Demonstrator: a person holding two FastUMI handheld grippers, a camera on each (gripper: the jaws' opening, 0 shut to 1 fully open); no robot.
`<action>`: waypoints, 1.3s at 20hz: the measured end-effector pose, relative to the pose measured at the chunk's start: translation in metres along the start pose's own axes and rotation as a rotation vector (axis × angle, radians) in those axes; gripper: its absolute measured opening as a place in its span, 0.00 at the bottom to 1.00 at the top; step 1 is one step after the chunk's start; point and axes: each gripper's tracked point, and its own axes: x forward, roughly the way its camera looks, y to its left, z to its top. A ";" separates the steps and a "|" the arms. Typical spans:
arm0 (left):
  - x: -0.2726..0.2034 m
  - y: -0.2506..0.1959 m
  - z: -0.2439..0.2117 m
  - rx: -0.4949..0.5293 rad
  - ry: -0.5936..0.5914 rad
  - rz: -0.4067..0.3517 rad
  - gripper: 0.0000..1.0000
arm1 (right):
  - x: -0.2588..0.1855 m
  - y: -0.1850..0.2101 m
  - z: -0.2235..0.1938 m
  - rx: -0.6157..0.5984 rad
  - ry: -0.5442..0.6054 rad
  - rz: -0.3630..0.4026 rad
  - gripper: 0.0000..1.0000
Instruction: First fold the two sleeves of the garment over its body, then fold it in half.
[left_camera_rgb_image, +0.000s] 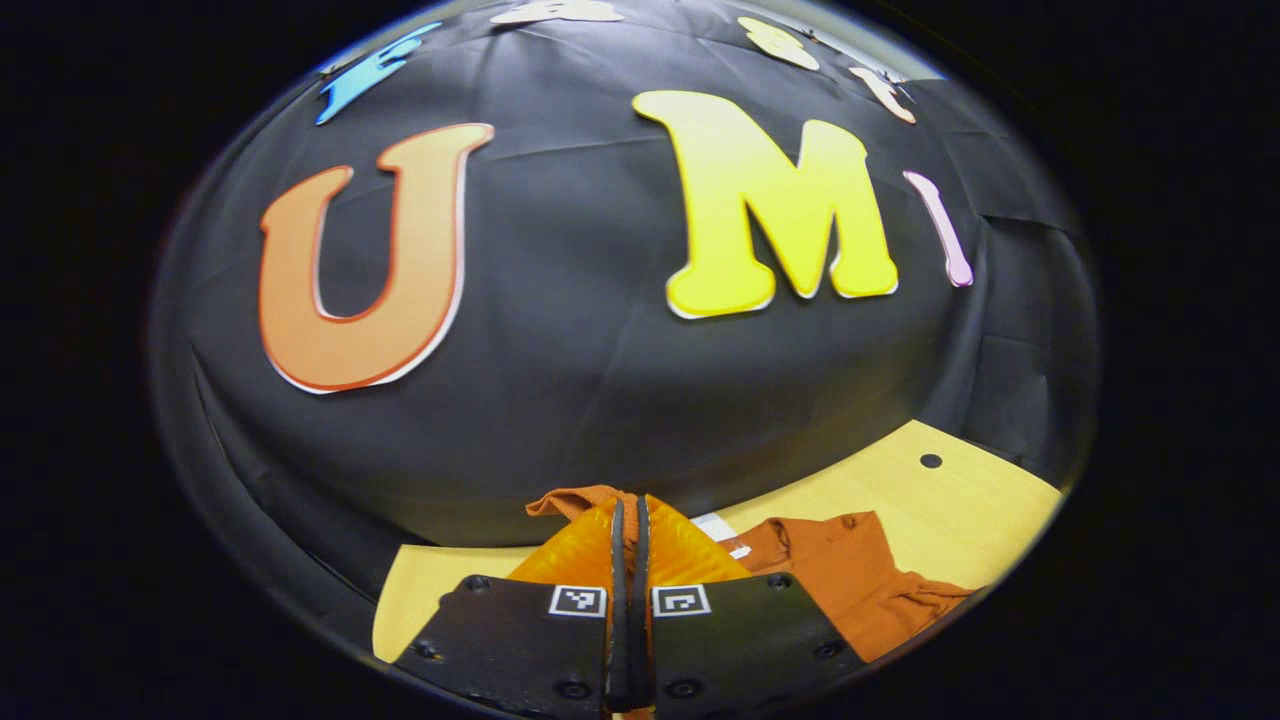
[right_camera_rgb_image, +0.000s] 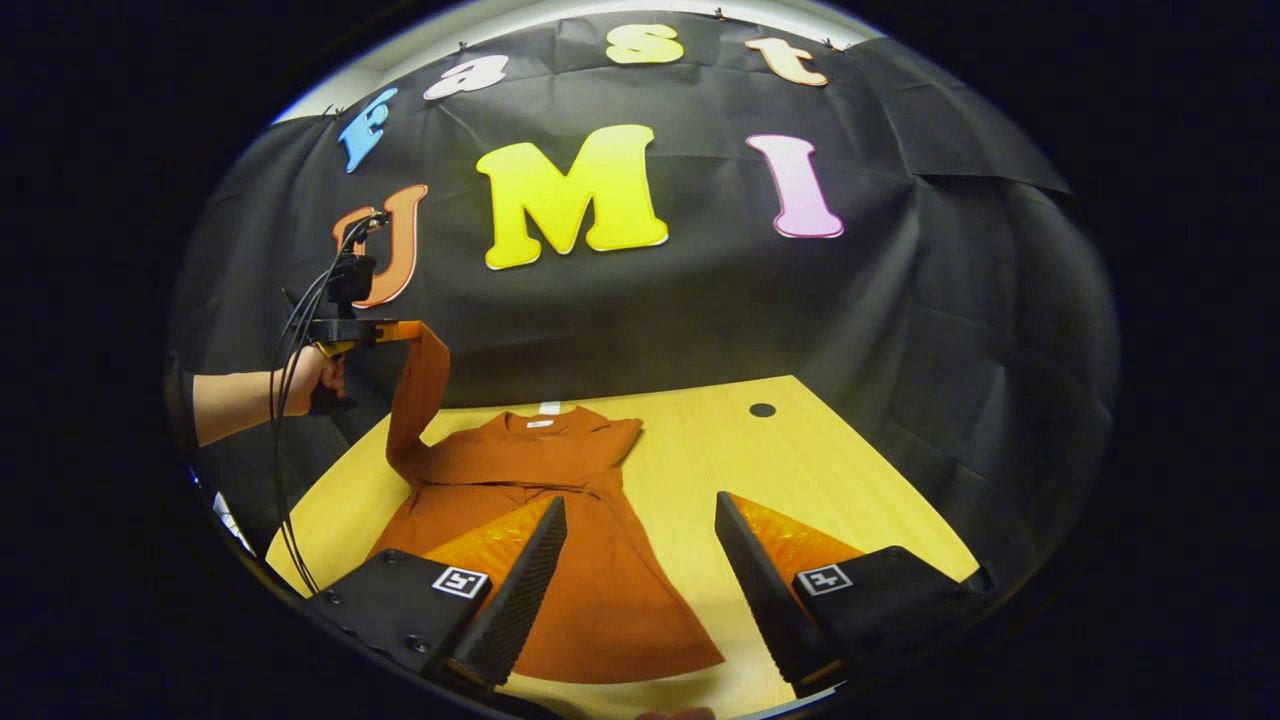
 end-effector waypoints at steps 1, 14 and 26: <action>0.006 -0.014 -0.003 0.004 0.015 -0.015 0.03 | -0.001 -0.007 -0.001 0.002 -0.001 -0.009 0.96; 0.074 -0.182 -0.095 0.042 0.231 -0.106 0.04 | -0.024 -0.086 -0.012 0.056 0.031 -0.152 0.96; 0.075 -0.276 -0.136 0.043 0.323 -0.174 0.27 | -0.044 -0.126 -0.023 0.114 0.039 -0.220 0.94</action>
